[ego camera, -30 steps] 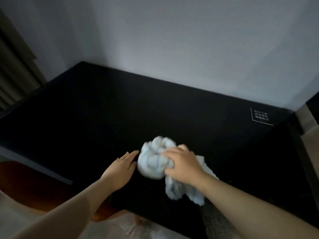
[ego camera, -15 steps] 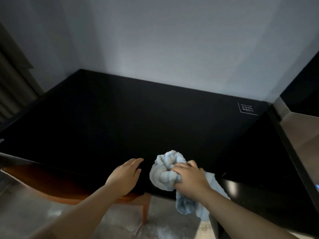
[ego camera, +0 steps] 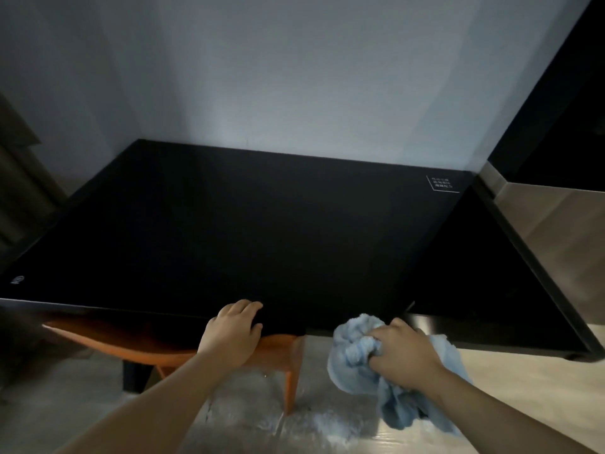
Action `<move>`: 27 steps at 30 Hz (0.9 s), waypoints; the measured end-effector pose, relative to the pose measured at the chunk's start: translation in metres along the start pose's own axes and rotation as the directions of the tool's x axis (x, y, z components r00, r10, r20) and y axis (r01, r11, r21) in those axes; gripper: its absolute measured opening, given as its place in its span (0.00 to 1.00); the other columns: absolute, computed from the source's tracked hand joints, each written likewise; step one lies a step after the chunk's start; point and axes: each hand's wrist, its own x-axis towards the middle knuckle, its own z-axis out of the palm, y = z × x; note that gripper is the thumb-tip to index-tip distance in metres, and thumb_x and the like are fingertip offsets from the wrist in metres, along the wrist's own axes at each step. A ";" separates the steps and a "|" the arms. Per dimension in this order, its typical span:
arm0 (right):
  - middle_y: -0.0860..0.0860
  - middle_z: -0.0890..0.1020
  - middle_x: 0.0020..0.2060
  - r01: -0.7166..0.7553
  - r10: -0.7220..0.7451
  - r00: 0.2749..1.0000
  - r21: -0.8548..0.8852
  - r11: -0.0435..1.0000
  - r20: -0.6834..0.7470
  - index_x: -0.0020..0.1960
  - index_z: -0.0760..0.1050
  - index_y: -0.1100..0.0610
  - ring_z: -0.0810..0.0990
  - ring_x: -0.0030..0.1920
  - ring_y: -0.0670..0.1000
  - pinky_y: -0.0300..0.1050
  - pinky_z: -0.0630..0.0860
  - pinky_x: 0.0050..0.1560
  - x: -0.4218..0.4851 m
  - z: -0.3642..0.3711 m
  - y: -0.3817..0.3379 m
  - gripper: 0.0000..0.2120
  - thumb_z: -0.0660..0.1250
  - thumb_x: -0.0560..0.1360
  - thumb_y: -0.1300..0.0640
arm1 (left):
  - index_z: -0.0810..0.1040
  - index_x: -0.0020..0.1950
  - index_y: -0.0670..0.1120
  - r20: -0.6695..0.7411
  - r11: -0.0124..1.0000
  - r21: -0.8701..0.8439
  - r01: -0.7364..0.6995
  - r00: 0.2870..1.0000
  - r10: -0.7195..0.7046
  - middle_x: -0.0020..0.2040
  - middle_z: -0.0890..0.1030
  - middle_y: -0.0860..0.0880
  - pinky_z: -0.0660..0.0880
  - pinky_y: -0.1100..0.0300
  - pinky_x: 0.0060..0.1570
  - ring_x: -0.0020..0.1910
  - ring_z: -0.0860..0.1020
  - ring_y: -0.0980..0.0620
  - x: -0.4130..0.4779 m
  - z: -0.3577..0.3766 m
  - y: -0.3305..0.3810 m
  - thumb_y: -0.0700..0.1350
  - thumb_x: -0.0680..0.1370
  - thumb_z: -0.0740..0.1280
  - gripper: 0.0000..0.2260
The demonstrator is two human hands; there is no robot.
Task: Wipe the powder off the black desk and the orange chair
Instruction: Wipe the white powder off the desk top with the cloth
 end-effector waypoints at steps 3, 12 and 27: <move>0.46 0.78 0.44 -0.037 0.043 0.983 0.032 0.999 -0.181 0.43 0.69 0.46 0.73 0.51 0.51 0.44 0.63 0.43 0.001 -0.015 -0.008 0.05 0.62 0.68 0.49 | 0.60 0.75 0.54 -0.014 0.999 -0.008 0.035 0.999 -0.035 0.74 0.62 0.54 0.62 0.54 0.68 0.73 0.59 0.53 -0.007 -0.002 -0.007 0.51 0.81 0.57 0.21; 0.40 0.76 0.46 0.081 0.010 0.921 0.216 0.973 -0.389 0.42 0.66 0.43 0.62 0.46 0.46 0.46 0.61 0.45 0.046 -0.035 -0.083 0.06 0.63 0.68 0.49 | 0.61 0.74 0.54 -0.047 0.987 -0.111 0.114 0.992 -0.120 0.74 0.62 0.54 0.64 0.53 0.69 0.73 0.59 0.52 -0.020 -0.010 -0.027 0.51 0.80 0.59 0.21; 0.38 0.70 0.63 0.133 -0.062 0.938 0.188 0.973 -0.340 0.59 0.70 0.43 0.65 0.64 0.51 0.51 0.65 0.58 0.091 -0.016 -0.207 0.15 0.62 0.72 0.47 | 0.56 0.76 0.52 -0.169 0.978 -0.081 0.193 0.964 -0.205 0.76 0.57 0.53 0.57 0.53 0.72 0.76 0.51 0.52 0.010 -0.057 -0.126 0.46 0.80 0.57 0.25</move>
